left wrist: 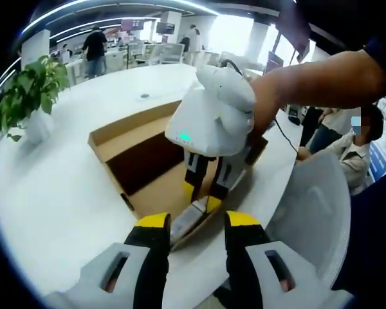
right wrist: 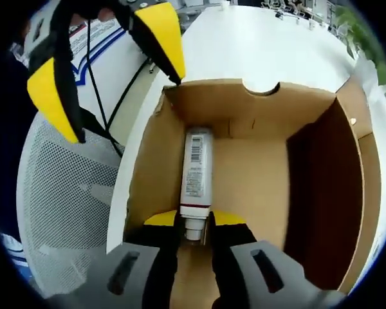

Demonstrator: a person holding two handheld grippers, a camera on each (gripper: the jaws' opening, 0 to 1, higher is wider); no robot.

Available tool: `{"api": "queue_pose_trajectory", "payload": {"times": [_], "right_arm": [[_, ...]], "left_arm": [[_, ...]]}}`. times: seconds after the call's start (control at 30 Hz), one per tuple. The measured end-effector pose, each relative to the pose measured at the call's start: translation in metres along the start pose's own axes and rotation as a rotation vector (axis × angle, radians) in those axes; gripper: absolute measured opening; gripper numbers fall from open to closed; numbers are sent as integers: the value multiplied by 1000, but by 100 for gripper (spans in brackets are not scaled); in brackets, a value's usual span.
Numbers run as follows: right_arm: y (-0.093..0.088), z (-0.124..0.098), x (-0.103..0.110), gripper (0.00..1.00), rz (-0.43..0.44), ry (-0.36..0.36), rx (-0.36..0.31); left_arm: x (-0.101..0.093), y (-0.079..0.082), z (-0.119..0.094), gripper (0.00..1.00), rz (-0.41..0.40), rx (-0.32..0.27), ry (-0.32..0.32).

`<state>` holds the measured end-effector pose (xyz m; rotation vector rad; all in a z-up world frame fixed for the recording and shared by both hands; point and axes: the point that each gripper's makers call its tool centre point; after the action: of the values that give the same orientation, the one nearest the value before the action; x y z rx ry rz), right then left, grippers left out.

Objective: Operate the shoe box by opening the lid, removing the specified soft item, and placing it in the target area until the item is outside and the box remains undamaged.

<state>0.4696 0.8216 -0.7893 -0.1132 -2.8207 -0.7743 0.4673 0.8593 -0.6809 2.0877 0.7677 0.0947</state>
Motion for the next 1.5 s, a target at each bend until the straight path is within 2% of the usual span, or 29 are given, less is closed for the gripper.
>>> {"api": "queue_pose_trajectory", "payload": {"times": [0.1, 0.2, 0.33, 0.5, 0.67, 0.87, 1.0, 1.03, 1.07, 1.17, 1.27, 1.37, 1.5], "right_arm": [[0, 2, -2, 18, 25, -12, -6], [0, 3, -3, 18, 4, -26, -4], [-2, 0, -7, 18, 21, -38, -23], [-25, -14, -17, 17, 45, -70, -10], [-49, -30, -25, 17, 64, -88, 11], [-58, -37, -29, 18, 73, -101, 20], [-56, -41, -28, 22, 82, -116, -10], [-56, -42, -27, 21, 85, -115, -18], [-55, -43, -27, 21, 88, -117, -24], [-57, -48, -26, 21, 91, -132, -39], [-58, -53, -25, 21, 94, -140, -48], [-58, -58, -24, 21, 101, -150, -64], [-56, -68, -22, 21, 111, -175, -88]], "left_arm": [[0, -1, -1, 32, 1, 0, -1], [1, -2, -1, 32, 0, 3, 1], [1, -3, 0, 31, 4, 12, 0], [1, 0, 4, 31, 14, 17, -4], [3, 11, 13, 31, 48, 22, -13], [2, 27, 26, 31, 100, 34, -28], [5, 27, 39, 31, 158, 76, -36], [5, 27, 42, 31, 176, 81, -43], [6, 23, 46, 31, 199, 115, -51], [4, 23, 55, 31, 218, 125, -67], [5, 18, 64, 31, 279, 171, -85], [4, 16, 76, 31, 282, 189, -105], [9, 8, 89, 29, 380, 259, -123]]}}
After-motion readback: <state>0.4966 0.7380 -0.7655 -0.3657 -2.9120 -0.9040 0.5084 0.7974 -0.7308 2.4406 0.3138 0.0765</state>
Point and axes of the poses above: the point that each gripper's makers call its tool centre point, and the gripper's own axes: z roughly forward along the fingers, x roughly to its left, y roughly out of its top, and after that the axes turned 8 degrees about -x, right-handed
